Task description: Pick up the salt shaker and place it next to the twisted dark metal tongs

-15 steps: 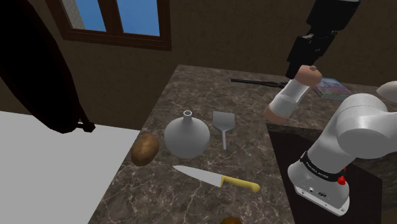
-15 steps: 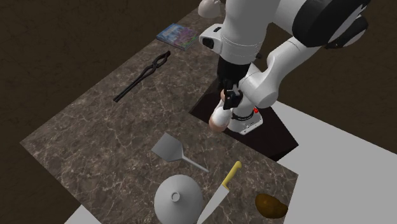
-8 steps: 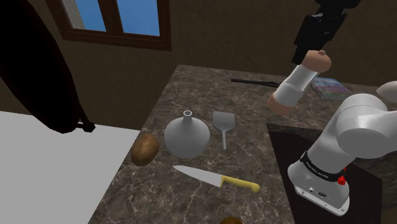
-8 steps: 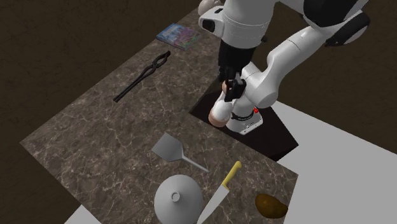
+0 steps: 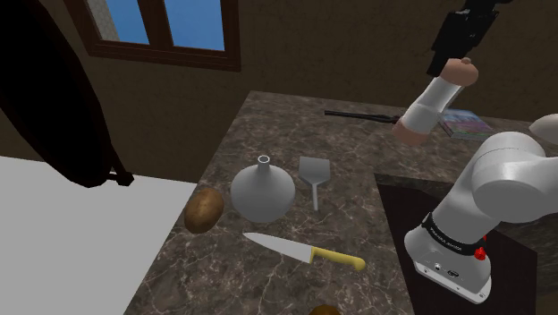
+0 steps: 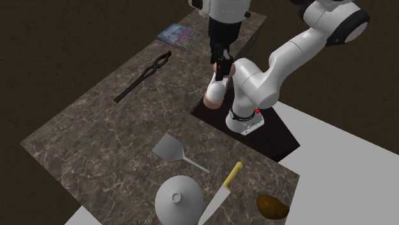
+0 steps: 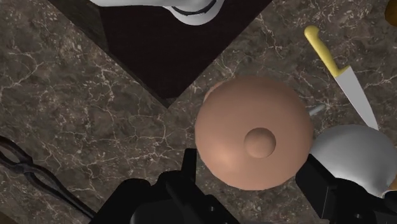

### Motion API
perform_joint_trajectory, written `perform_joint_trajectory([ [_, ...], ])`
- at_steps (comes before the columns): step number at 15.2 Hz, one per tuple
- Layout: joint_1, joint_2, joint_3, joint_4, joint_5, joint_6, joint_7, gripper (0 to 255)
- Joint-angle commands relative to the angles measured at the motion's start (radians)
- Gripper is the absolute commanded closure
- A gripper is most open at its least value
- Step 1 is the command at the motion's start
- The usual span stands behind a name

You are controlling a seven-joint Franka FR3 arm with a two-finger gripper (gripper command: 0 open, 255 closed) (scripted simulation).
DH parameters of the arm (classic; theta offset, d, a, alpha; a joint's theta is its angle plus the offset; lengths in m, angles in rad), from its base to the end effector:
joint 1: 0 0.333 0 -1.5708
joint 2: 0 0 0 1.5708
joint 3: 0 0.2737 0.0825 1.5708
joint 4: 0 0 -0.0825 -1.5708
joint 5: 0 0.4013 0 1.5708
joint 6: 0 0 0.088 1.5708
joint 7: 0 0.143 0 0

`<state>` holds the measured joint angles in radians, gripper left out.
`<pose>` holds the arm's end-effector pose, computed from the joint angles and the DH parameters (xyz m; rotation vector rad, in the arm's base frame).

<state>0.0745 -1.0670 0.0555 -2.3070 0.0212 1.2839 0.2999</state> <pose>0.2443 0.0416 0.6061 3.1072 -0.2978 0.0747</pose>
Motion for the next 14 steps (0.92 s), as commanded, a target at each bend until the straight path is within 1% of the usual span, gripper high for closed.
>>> perform_joint_trajectory([
  [1, -0.005, -0.013, -0.054, -0.008, -0.048, -0.005, -0.048, 255],
  [7, -0.02, -0.014, -0.21, 0.004, -0.188, -0.007, -0.183, 255],
  [14, -0.026, 0.031, -0.391, 0.067, -0.339, 0.01, -0.341, 255],
])
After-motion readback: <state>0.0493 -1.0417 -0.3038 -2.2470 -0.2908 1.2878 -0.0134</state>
